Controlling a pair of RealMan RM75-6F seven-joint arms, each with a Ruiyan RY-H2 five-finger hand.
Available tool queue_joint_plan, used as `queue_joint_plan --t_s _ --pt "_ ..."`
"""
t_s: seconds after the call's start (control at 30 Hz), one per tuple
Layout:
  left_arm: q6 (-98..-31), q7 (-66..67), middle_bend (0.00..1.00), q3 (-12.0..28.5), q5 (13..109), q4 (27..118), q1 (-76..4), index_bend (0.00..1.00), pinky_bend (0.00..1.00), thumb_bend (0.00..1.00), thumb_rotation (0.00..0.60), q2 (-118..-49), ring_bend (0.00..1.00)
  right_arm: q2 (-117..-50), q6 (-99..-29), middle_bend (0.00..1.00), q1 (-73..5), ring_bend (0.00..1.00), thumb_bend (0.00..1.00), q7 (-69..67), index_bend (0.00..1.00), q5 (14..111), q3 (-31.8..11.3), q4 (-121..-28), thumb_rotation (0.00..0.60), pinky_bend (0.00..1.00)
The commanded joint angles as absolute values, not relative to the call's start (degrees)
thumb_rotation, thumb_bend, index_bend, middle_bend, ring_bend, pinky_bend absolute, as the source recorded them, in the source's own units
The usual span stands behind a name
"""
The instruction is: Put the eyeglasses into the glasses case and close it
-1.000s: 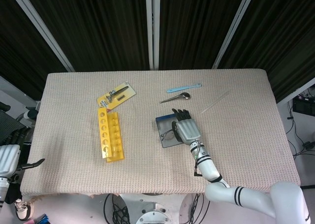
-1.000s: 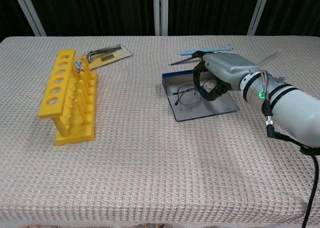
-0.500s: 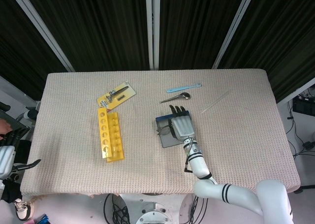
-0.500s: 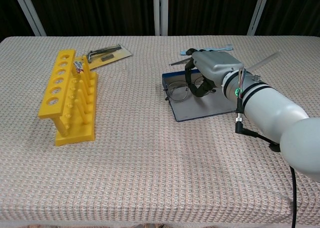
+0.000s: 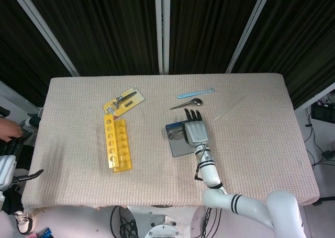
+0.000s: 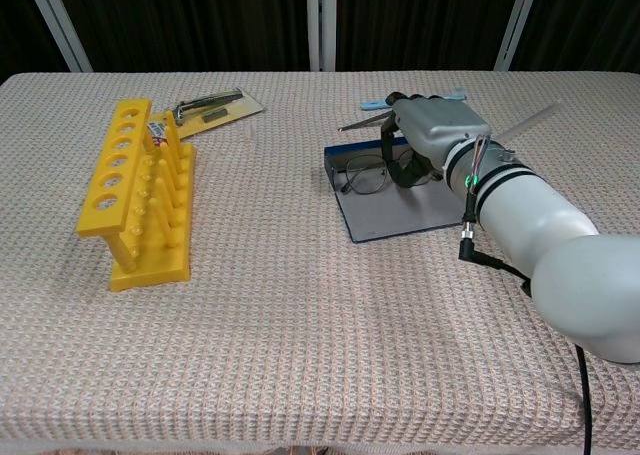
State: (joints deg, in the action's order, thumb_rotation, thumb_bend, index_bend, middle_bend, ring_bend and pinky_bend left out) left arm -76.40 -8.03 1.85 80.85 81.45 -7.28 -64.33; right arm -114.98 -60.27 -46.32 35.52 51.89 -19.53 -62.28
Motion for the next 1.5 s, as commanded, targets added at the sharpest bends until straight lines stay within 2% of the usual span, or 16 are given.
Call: queue_joint_plan --t_s 0.03,0.23,0.3,0.47,0.57,0.67,0.9,1.1,1.27,1.5 --pt "-76.3 -7.9 0.06 1.8 80.9 81.4 -7.4 0.07 0.22 0.06 0.372 -64.4 0.07 -115.6 -59.6 0.0 -46.8 0.0 0.47 35.1 0.68 51.6 -20.0 -61.3 0.6 0.0" --pt "-76.0 -7.7 0.06 1.9 80.7 81.5 -7.4 0.07 0.22 0.06 0.372 -64.4 0.07 -116.8 -59.6 0.0 -47.6 0.0 0.48 34.5 0.65 52.1 -20.3 -58.7 0.6 0.0" --pt "-75.9 -7.7 0.06 1.9 80.6 81.5 -7.4 0.07 0.22 0.06 0.373 -64.4 0.07 -116.9 -59.2 0.0 -47.6 0.0 0.48 34.3 0.61 51.8 -20.4 -58.4 0.6 0.0" --pt "-76.0 -7.7 0.06 1.9 80.6 81.3 -7.4 0.07 0.22 0.06 0.373 -64.6 0.07 -116.7 -58.7 0.0 -47.4 0.0 0.45 34.3 0.29 51.9 -19.9 -58.7 0.6 0.0" --pt "-75.9 -7.8 0.06 1.8 80.5 81.3 -7.3 0.07 0.22 0.06 0.373 -64.5 0.07 -116.5 -59.0 0.0 -47.0 0.0 0.44 33.7 0.13 52.6 -19.4 -59.2 0.6 0.0" --pt "-76.0 -7.9 0.06 1.8 80.5 81.3 -7.2 0.07 0.22 0.06 0.372 -64.4 0.07 -116.0 -59.6 0.0 -46.5 0.0 0.44 32.7 0.04 53.7 -18.9 -60.2 0.6 0.0" --pt "-76.1 -8.1 0.06 1.7 80.5 81.6 -6.9 0.07 0.22 0.06 0.375 -64.0 0.07 -113.1 -62.0 0.0 -43.6 0.0 0.44 28.4 0.0 58.2 -16.4 -65.5 0.6 0.0" --pt "-76.1 -8.0 0.05 1.6 80.5 82.0 -6.8 0.07 0.22 0.06 0.377 -63.8 0.07 -107.4 -64.6 0.0 -39.4 0.0 0.4 26.1 0.0 63.5 -11.3 -73.6 0.6 0.0" --pt "-75.8 -7.8 0.05 1.5 80.6 82.1 -6.9 0.07 0.22 0.06 0.374 -63.9 0.07 -103.0 -64.5 0.0 -37.1 0.0 0.34 29.7 0.0 64.6 -7.2 -78.3 0.6 0.0" --pt "-75.6 -7.6 0.05 1.4 80.8 82.1 -7.0 0.07 0.22 0.06 0.377 -64.2 0.07 -101.9 -62.9 0.0 -37.2 0.0 0.29 34.2 0.0 63.1 -6.7 -78.7 0.6 0.0"
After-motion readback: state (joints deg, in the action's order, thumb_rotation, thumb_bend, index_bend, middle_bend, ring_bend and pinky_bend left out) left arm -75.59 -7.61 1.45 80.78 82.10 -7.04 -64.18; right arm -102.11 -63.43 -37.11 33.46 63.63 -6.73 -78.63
